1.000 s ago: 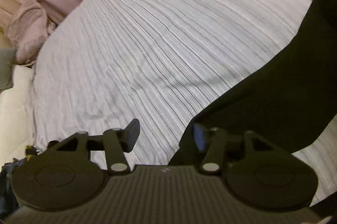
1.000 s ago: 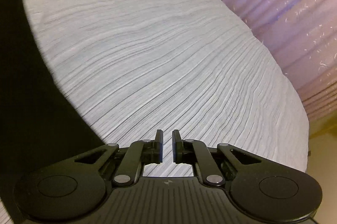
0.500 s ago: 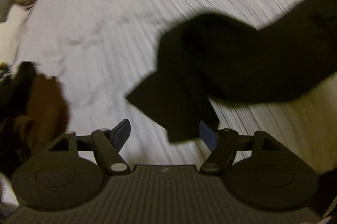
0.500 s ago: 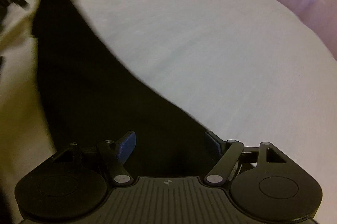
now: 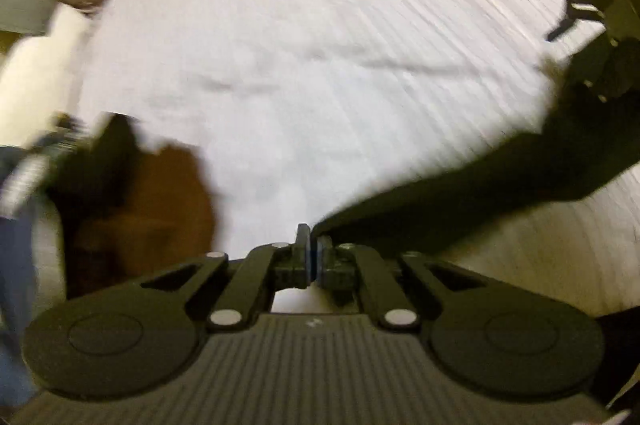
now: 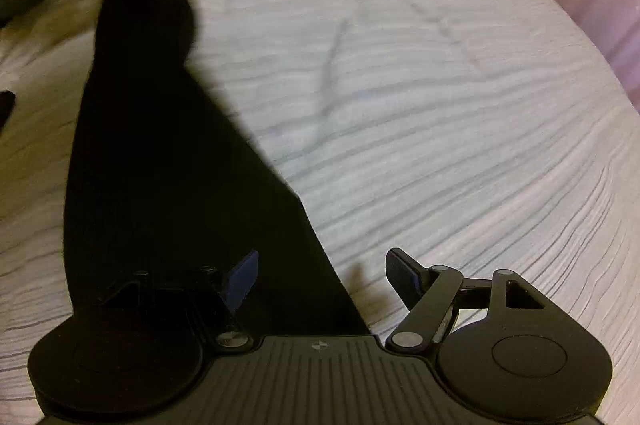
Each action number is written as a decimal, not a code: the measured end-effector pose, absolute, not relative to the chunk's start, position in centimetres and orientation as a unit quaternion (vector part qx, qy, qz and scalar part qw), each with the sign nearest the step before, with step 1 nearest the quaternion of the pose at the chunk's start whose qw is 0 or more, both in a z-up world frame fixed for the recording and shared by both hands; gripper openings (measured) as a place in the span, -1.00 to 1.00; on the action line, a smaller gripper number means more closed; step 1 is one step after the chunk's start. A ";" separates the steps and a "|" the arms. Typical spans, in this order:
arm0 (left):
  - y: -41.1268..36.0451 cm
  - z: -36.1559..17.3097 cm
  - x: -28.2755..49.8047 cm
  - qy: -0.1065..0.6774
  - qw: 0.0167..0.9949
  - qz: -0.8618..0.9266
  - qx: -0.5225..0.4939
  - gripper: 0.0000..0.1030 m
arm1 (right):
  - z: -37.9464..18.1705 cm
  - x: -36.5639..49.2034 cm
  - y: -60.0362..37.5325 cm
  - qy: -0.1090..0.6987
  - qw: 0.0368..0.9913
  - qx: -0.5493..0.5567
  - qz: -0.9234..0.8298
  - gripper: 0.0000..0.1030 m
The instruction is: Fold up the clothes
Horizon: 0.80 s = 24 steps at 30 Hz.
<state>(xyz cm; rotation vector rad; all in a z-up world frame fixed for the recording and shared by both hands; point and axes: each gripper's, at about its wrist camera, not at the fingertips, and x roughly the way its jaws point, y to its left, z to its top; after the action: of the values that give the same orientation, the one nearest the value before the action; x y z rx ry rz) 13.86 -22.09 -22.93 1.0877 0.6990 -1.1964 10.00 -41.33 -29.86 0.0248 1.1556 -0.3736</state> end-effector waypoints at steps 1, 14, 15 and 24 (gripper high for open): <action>-22.7 -22.5 14.7 0.305 0.639 -0.516 0.482 -0.83 | -29.5 10.3 -41.5 0.540 0.823 0.010 -0.179 0.44; -25.6 -29.3 13.3 0.284 0.611 -0.526 0.519 0.24 | -27.0 6.6 -41.1 0.526 0.793 0.055 -0.303 0.44; -25.4 -30.2 12.6 0.287 0.601 -0.533 0.522 0.24 | -26.8 4.9 -40.3 0.528 0.785 0.070 -0.317 0.44; -27.1 -32.8 4.1 0.282 0.553 -0.592 0.513 0.24 | -24.8 -16.1 -34.0 0.522 0.647 0.257 -0.494 0.44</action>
<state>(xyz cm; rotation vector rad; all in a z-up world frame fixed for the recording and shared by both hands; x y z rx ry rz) 4.07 -27.15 -32.82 1.2134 0.6674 -1.3996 -16.08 -33.99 -24.85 0.5837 1.1875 -1.1229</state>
